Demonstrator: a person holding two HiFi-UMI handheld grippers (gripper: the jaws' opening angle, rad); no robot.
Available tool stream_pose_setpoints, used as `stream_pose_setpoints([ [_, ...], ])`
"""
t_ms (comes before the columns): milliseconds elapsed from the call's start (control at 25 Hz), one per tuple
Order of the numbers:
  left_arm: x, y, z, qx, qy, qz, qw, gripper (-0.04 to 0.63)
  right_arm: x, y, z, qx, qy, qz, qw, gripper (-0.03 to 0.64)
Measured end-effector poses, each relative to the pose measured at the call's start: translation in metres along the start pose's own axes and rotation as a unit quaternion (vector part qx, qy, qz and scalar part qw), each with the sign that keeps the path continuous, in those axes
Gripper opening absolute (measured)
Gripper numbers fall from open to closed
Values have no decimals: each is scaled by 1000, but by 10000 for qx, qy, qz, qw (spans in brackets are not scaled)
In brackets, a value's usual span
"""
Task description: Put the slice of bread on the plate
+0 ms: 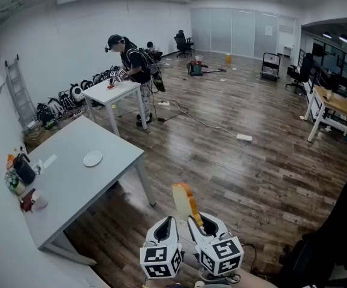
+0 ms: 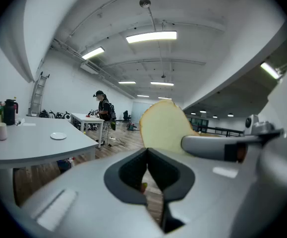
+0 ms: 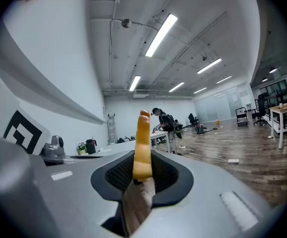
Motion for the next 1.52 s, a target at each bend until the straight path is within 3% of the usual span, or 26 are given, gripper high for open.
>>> stream_pose_setpoints([
  [240, -1, 4, -11, -133, -8, 202, 9997, 8, 6, -3, -7, 59, -15, 206, 9998, 86],
  [520, -4, 48, -18, -480, 77, 645, 9967, 8, 49, 16, -5, 24, 240, 655, 9976, 86],
  [800, 10, 149, 3, -705, -58, 983, 9926, 8, 142, 54, 27, -111, 311, 1060, 9938, 86],
  [1200, 25, 316, 69, -717, -304, 1249, 9891, 8, 290, 127, 96, -218, 131, 1173, 9928, 86],
  [1520, 45, 397, 80, -872, -227, 1395, 9861, 8, 373, 162, 113, -298, 356, 1326, 9901, 86],
])
Point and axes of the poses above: the fingertips, and each gripper's own axes: x forward along the fingers, y to its left, z out of its top, the point moved 9 cm from there along -x, backward along the fingers, and after that the axes turned 14 degrees about y, right-handed, at the moved point
